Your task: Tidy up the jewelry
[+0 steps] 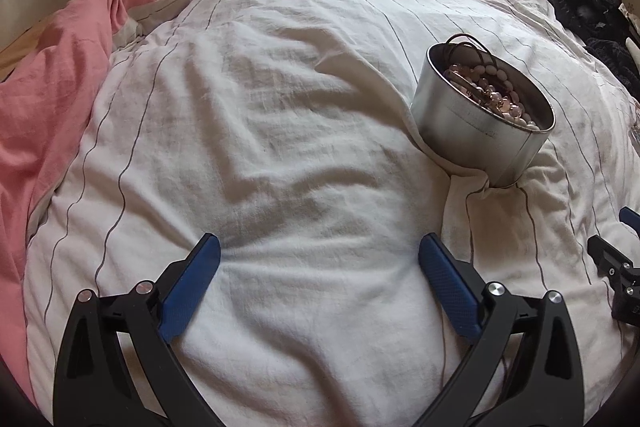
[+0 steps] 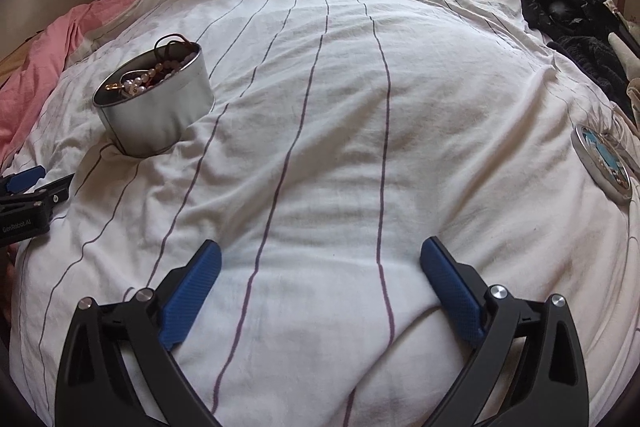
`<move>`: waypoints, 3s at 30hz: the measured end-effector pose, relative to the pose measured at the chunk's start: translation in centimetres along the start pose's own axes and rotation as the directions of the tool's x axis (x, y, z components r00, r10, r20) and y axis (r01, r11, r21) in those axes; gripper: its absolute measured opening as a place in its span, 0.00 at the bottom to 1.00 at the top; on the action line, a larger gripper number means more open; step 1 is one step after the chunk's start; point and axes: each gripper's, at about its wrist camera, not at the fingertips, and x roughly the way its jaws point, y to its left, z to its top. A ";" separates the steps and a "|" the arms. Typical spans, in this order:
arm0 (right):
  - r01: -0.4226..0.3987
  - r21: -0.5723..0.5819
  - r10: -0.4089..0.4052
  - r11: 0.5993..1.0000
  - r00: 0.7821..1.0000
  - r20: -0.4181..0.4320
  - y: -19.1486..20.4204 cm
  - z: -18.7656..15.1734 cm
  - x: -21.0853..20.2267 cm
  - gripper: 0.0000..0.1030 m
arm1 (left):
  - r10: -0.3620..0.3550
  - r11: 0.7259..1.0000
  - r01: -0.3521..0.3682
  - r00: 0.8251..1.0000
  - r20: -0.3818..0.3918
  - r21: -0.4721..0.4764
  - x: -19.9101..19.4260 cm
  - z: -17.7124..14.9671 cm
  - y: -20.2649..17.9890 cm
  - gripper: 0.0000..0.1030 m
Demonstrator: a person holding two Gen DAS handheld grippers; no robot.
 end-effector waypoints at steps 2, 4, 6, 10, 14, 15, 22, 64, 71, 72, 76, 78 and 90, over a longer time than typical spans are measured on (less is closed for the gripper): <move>0.004 0.006 -0.004 1.000 1.000 -0.001 0.0 -0.1 -0.1 0.93 | 0.002 1.000 -0.002 1.000 0.000 0.001 0.0 0.0 0.0 0.93; 0.018 -0.002 -0.018 1.000 1.000 0.000 0.2 -0.1 -0.1 0.93 | 0.003 1.000 -0.003 1.000 0.000 0.003 0.1 0.0 0.0 0.93; 0.033 -0.015 -0.033 0.999 0.999 -0.002 0.5 -0.1 0.0 0.93 | 0.000 1.000 0.000 1.000 -0.002 0.001 0.1 0.0 0.0 0.93; 0.019 -0.008 -0.019 1.000 1.000 -0.007 0.3 -0.1 0.1 0.93 | -0.008 1.000 0.008 1.000 -0.009 -0.003 0.3 0.1 0.1 0.93; 0.023 -0.011 -0.023 1.000 1.000 -0.009 0.3 0.0 0.2 0.93 | 0.009 1.000 -0.009 1.000 -0.013 0.008 0.4 0.2 -0.2 0.93; 0.022 -0.010 -0.022 1.000 1.000 -0.009 0.3 0.0 0.2 0.93 | 0.015 1.000 -0.015 1.000 -0.014 0.012 0.5 0.2 -0.3 0.93; 0.023 -0.011 -0.024 1.000 1.000 -0.009 0.3 0.0 0.2 0.93 | 0.012 1.000 -0.012 1.000 -0.011 0.010 0.4 0.2 -0.3 0.93; 0.023 -0.012 -0.023 1.000 1.000 -0.009 0.3 0.0 0.3 0.93 | 0.014 1.000 -0.014 1.000 -0.011 0.011 0.4 0.2 -0.3 0.93; 0.023 -0.011 -0.023 1.000 1.000 -0.009 0.3 0.0 0.3 0.93 | 0.008 1.000 -0.008 1.000 -0.016 0.007 0.5 0.2 -0.2 0.93; 0.023 -0.011 -0.023 1.000 1.000 -0.009 0.4 0.0 0.3 0.93 | 0.008 1.000 -0.007 1.000 -0.016 0.007 0.5 0.2 -0.2 0.93; 0.023 -0.012 -0.023 1.000 1.000 -0.009 0.3 0.0 0.3 0.93 | 0.007 1.000 -0.007 1.000 -0.016 0.006 0.5 0.2 -0.2 0.93; 0.023 -0.012 -0.023 1.000 1.000 -0.009 0.4 0.0 0.3 0.93 | 0.007 1.000 -0.007 1.000 -0.017 0.007 0.5 0.3 -0.2 0.93; 0.031 -0.016 -0.031 0.999 0.999 -0.011 0.3 0.2 0.5 0.93 | 0.003 1.000 -0.003 1.000 -0.020 0.004 0.5 0.2 -0.1 0.93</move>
